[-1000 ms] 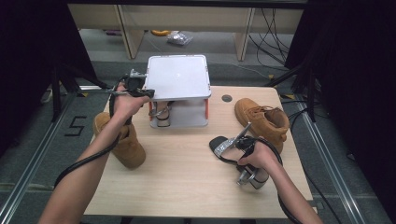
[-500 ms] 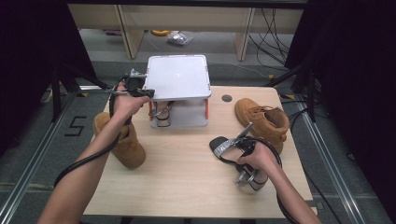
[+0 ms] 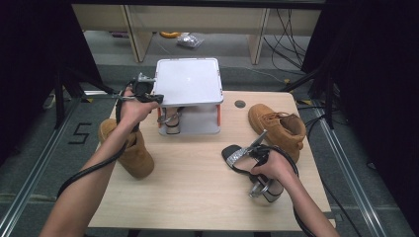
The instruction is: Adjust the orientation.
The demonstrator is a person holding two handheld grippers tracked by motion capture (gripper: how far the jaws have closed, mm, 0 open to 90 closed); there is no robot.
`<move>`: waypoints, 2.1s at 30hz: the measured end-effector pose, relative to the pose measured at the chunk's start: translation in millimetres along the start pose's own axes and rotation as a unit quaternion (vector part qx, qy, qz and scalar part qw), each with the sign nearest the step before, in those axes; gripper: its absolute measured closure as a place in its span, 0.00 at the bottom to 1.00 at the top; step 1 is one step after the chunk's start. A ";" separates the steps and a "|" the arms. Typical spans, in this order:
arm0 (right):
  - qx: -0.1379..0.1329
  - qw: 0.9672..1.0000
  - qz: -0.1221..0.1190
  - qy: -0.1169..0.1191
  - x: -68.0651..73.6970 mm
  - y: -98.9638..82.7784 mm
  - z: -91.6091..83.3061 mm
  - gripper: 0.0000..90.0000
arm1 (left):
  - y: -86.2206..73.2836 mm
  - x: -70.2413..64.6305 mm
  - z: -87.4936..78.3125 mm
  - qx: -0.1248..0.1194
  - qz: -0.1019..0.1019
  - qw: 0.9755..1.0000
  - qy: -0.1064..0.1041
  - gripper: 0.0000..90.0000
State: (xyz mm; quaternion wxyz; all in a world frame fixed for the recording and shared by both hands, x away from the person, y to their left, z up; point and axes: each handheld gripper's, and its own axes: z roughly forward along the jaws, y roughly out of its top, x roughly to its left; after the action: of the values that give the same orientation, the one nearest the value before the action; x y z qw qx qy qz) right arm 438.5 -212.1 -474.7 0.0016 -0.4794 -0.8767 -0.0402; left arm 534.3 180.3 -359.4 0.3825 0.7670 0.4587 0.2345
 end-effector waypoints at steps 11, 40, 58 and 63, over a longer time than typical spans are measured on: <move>-0.010 1.000 -0.011 0.001 -4.0 6.0 -16.0 0.44 | 0.2 -0.1 0.0 0.000 0.001 1.000 0.000 1.00; -0.030 0.999 0.031 -0.001 4.8 12.0 -24.2 0.49 | 1.4 0.1 0.2 0.005 0.007 1.000 -0.001 1.00; -0.065 0.991 0.110 0.026 31.8 42.3 -34.8 0.49 | 1.1 0.7 0.1 0.004 0.005 1.000 -0.002 1.00; -0.068 0.990 0.118 0.033 39.6 50.3 -35.4 0.49 | 1.4 0.9 0.1 0.006 0.004 1.000 -0.003 1.00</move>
State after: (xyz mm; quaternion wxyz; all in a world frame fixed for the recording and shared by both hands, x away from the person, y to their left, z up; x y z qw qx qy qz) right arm 458.1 -154.4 -434.4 0.0026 -0.5768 -0.8087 -0.1155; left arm 535.5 180.7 -358.4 0.3785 0.7716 0.4558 0.2315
